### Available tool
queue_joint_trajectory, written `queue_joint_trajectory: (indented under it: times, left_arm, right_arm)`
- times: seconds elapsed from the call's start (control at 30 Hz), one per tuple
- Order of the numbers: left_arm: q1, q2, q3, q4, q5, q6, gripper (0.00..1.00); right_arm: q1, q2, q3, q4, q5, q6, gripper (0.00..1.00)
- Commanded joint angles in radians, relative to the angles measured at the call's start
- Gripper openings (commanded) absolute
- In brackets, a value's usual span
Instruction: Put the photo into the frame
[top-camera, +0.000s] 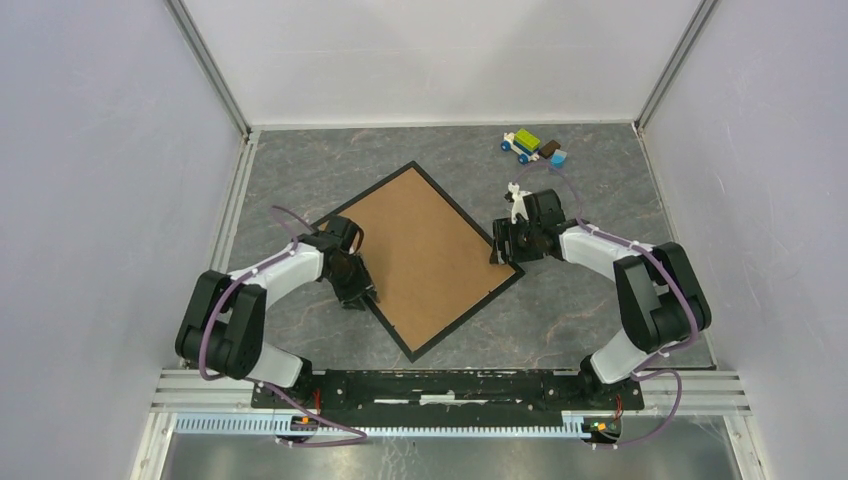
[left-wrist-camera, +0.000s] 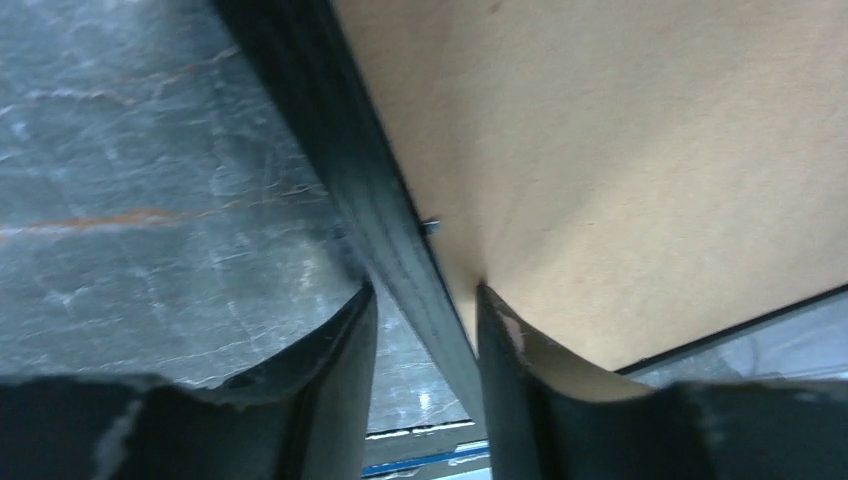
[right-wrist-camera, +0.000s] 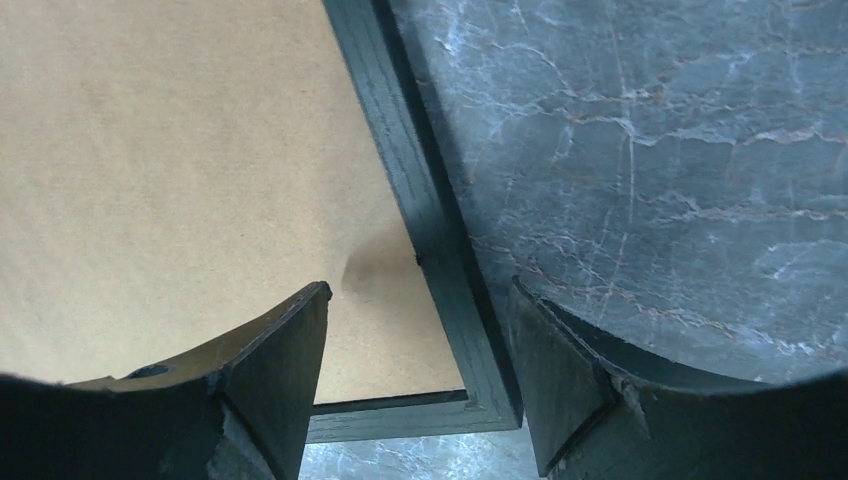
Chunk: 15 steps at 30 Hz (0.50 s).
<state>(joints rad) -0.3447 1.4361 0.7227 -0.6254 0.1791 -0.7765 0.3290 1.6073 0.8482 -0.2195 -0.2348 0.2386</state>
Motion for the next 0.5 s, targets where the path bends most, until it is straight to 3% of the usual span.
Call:
queue_joint_trajectory:
  times: [0.0, 0.2, 0.3, 0.47]
  left_arm:
    - [-0.016, 0.050, 0.059, 0.042, -0.062, 0.012, 0.42]
    - [-0.017, 0.206, 0.223, -0.055, -0.212, 0.234, 0.24]
    - [-0.016, 0.277, 0.312, -0.109, -0.275, 0.341, 0.17]
    - [-0.016, 0.311, 0.374, -0.132, -0.318, 0.465, 0.09]
  right_arm:
    - [-0.002, -0.041, -0.064, 0.041, -0.105, 0.014, 0.72]
    - [0.017, -0.159, -0.209, 0.090, -0.301, 0.076, 0.72]
    - [0.022, -0.244, -0.252, 0.060, -0.328, 0.070, 0.72]
    - [0.019, -0.334, -0.182, -0.145, -0.021, -0.008, 0.72]
